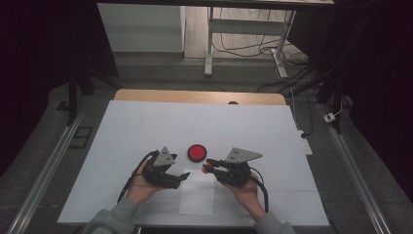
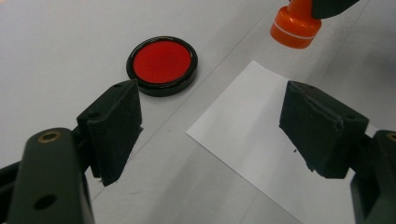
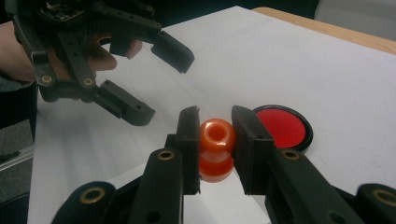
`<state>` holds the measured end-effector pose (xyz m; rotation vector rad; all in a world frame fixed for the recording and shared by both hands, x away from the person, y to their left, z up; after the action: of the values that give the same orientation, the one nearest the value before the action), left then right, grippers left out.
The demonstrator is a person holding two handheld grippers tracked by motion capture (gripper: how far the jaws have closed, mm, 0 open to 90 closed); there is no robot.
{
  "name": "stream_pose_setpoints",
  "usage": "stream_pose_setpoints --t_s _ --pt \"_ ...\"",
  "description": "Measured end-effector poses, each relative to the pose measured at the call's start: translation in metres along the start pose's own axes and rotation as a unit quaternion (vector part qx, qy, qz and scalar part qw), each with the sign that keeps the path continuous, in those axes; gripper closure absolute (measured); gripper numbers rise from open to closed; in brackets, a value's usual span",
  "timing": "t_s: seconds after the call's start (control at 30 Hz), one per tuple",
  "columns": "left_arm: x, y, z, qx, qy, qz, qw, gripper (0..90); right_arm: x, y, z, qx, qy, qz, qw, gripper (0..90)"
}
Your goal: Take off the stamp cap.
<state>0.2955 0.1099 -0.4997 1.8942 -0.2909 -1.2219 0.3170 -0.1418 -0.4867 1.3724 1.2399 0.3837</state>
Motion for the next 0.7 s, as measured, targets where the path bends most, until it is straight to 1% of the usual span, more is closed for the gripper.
stream_pose_setpoints --t_s 0.1,0.3,0.53,0.7 --pt "0.004 0.002 0.001 0.003 -0.005 -0.001 1.0000 21.7 0.000 0.000 0.000 0.001 0.000 0.001 1.0000 72.9" --pt "0.006 0.009 0.005 0.005 -0.014 0.007 0.9999 21.9 0.000 0.000 0.000 0.001 -0.001 0.003 1.0000 72.9" --pt "0.009 0.014 0.009 0.011 -0.016 0.012 0.9998 23.1 0.000 0.001 -0.001 0.001 0.001 0.005 1.0000 72.8" --pt "0.013 0.018 0.012 0.013 -0.019 0.014 0.9996 23.1 -0.001 0.001 -0.002 -0.003 0.003 0.012 0.9999 72.9"
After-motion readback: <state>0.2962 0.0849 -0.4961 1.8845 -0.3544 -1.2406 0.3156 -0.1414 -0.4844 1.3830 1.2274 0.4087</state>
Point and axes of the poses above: each handheld gripper's, and its own axes: x roughly forward along the jaws, y roughly out of its top, z roughly to its right, the point moved 1 cm from there along x, roughly forward along the jaws, and after that the axes turned 12 degrees about x, right-handed, at the moved point
